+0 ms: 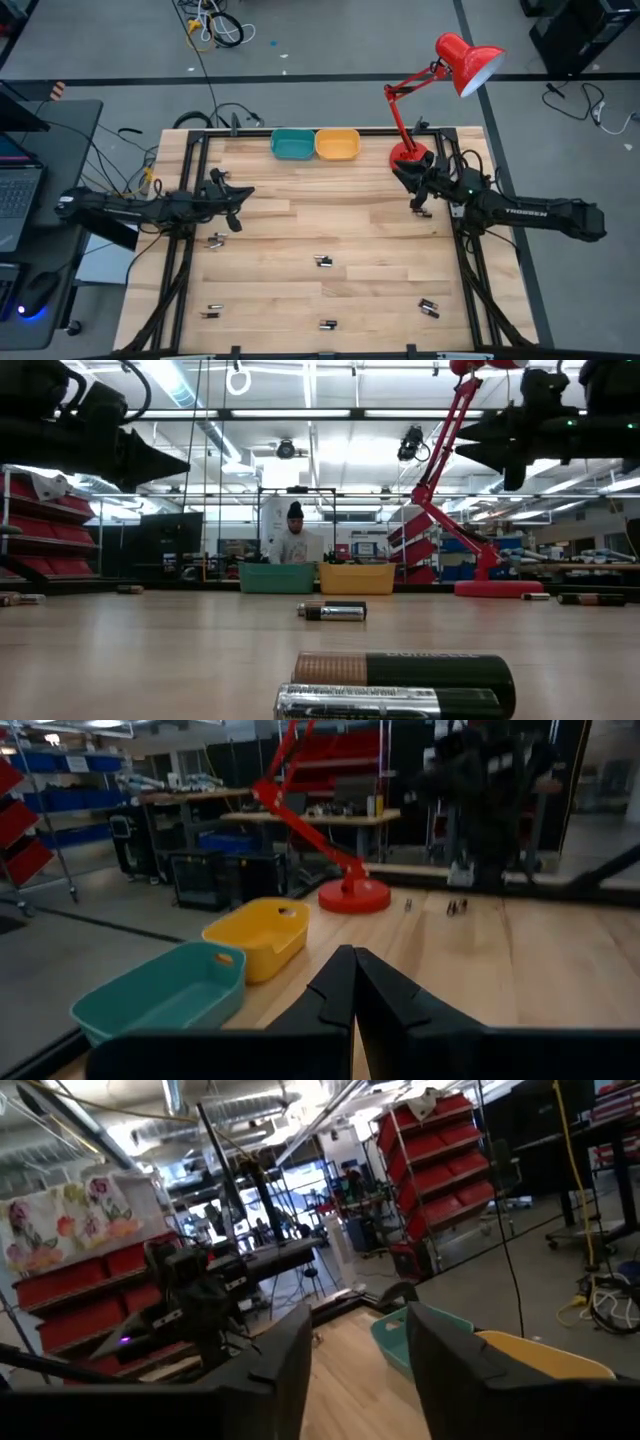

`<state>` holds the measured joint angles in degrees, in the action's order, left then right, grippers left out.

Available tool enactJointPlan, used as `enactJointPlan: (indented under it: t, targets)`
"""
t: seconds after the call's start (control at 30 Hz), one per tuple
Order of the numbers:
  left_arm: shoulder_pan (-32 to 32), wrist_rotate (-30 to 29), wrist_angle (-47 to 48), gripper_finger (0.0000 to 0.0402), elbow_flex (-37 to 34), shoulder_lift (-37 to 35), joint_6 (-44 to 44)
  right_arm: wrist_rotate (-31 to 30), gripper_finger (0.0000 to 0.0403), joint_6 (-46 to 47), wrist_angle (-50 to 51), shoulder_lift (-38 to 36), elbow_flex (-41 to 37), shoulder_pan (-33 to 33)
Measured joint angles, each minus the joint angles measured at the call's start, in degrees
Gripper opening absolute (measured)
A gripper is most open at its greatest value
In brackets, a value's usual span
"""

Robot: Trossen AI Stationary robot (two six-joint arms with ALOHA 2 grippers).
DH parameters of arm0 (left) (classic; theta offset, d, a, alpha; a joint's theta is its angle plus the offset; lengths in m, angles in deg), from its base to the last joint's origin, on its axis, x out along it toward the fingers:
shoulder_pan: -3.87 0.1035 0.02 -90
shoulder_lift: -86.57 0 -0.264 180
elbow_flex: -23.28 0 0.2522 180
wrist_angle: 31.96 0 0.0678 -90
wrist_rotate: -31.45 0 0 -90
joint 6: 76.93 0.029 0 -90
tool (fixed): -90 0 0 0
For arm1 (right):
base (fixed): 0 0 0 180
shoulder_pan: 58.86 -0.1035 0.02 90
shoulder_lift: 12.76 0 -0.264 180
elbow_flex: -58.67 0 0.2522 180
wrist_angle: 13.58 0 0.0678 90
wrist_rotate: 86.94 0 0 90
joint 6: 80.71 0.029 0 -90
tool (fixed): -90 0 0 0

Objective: Sort batteries
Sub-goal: Put the black battery into the blue bin

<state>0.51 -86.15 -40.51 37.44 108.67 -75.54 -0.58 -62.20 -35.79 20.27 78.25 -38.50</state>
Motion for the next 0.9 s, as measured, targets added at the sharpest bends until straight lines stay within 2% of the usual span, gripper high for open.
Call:
enactJointPlan:
  t: [0.27,0.57,0.7,0.9]
  targets:
    - [0.0,-0.22,-5.52,0.0023,-0.02,8.95,1.35,-2.34,0.0183,1.33,0.0,8.04,4.08,1.59]
    - [1.83,-4.95,-5.97,0.0077,0.31,11.99,5.96,-5.95,0.0186,5.17,-3.35,18.58,5.67,2.01]
    - [4.86,-2.28,-5.88,0.0094,1.13,12.01,5.8,-5.93,0.0185,5.41,-8.0,23.18,7.62,2.01]
    - [9.86,3.12,-1.43,0.0105,1.74,12.5,0.73,-1.9,0.0185,5.78,-6.56,30.72,14.02,0.64]
